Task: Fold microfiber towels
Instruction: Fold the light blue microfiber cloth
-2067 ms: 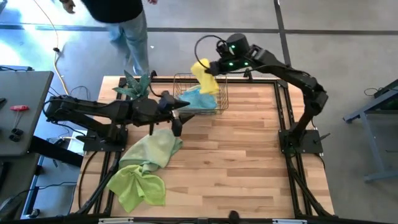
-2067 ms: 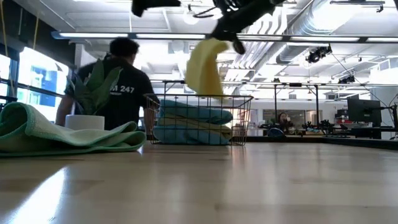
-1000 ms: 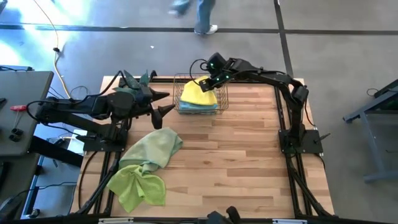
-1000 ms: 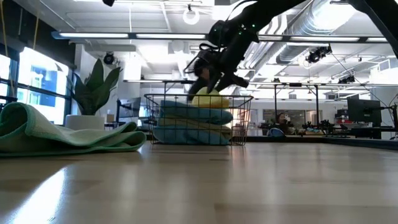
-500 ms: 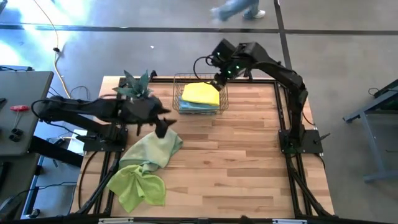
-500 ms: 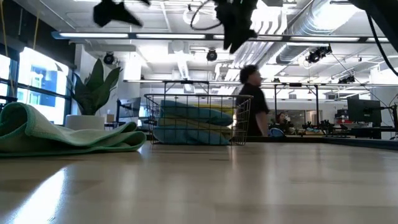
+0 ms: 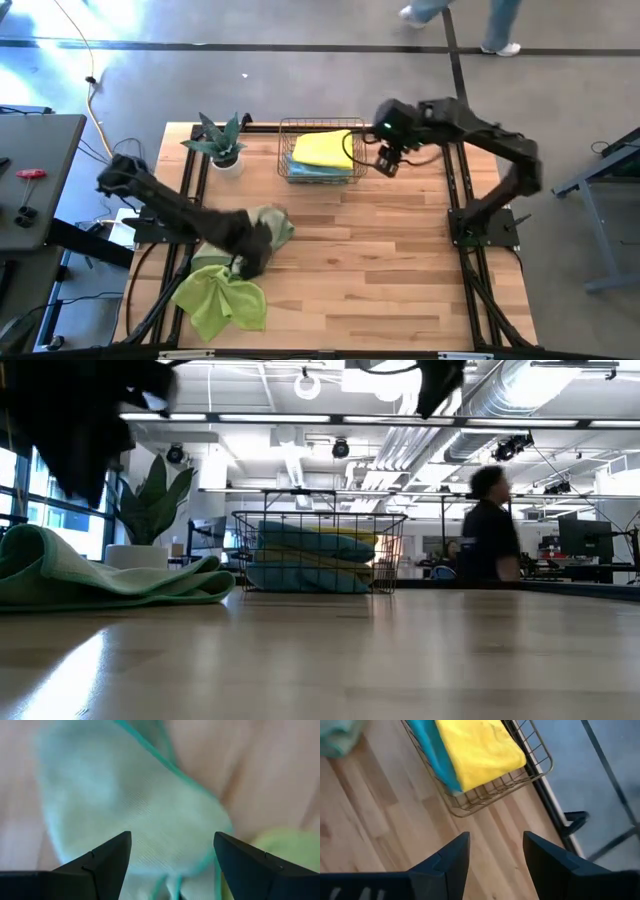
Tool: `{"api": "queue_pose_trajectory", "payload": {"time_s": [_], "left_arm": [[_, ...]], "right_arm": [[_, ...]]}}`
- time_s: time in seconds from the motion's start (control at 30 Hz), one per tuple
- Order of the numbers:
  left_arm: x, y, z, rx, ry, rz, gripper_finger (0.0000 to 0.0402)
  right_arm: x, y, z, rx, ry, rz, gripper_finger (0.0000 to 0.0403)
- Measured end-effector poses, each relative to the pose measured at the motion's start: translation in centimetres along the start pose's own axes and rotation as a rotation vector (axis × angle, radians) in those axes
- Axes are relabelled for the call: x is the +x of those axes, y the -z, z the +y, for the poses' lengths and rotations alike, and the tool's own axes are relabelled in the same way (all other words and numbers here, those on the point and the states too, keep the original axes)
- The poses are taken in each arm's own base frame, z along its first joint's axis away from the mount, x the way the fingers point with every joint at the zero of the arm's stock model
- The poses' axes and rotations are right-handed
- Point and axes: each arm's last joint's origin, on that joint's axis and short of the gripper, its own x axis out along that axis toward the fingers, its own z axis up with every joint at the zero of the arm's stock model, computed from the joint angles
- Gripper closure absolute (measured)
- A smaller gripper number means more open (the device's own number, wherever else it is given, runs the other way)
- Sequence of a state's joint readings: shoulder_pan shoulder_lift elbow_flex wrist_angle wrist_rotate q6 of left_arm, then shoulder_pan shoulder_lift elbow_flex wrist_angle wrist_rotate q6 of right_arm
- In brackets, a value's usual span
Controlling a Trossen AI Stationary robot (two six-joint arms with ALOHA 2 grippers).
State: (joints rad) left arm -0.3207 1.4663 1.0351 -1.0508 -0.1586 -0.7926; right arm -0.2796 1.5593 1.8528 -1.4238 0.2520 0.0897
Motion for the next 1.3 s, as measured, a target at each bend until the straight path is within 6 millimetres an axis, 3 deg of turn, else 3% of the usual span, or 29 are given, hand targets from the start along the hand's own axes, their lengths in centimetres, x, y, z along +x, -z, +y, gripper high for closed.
{"api": "queue_pose_trajectory", "payload": {"time_s": [0.1,0.27,0.53,0.63,0.77,1.0,1.3], "left_arm": [[1.3,1.3,-2.1,0.148,-0.018,0.062,0.0126],[2.6,2.4,-3.6,0.203,-0.078,0.069,0.0126],[5.2,2.5,-3.4,0.24,-0.278,0.038,0.0129],[5.4,2.3,-2.9,0.215,-0.311,0.065,0.0151],[4.7,1.9,-2.4,0.25,-0.295,0.049,0.022],[2.9,1.8,-1.8,0.377,-0.247,0.004,0.0387],[-0.4,0.3,-1.8,0.47,-0.078,-0.166,0.0398]], "right_arm": [[-0.1,2.4,0.4,0.045,-0.021,-0.07,0.0226],[0.5,5.7,1.5,0.103,-0.074,-0.17,0.0226],[2.2,8.0,3.7,0.25,-0.151,-0.203,0.0226],[2.5,8.3,4.7,0.291,-0.188,-0.188,0.0226],[2.4,8.6,5.8,0.348,-0.241,-0.17,0.0226],[2.6,8.5,6.9,0.431,-0.284,-0.152,0.0226],[2.7,7.4,9.9,0.447,-0.394,-0.223,0.0226]]}}
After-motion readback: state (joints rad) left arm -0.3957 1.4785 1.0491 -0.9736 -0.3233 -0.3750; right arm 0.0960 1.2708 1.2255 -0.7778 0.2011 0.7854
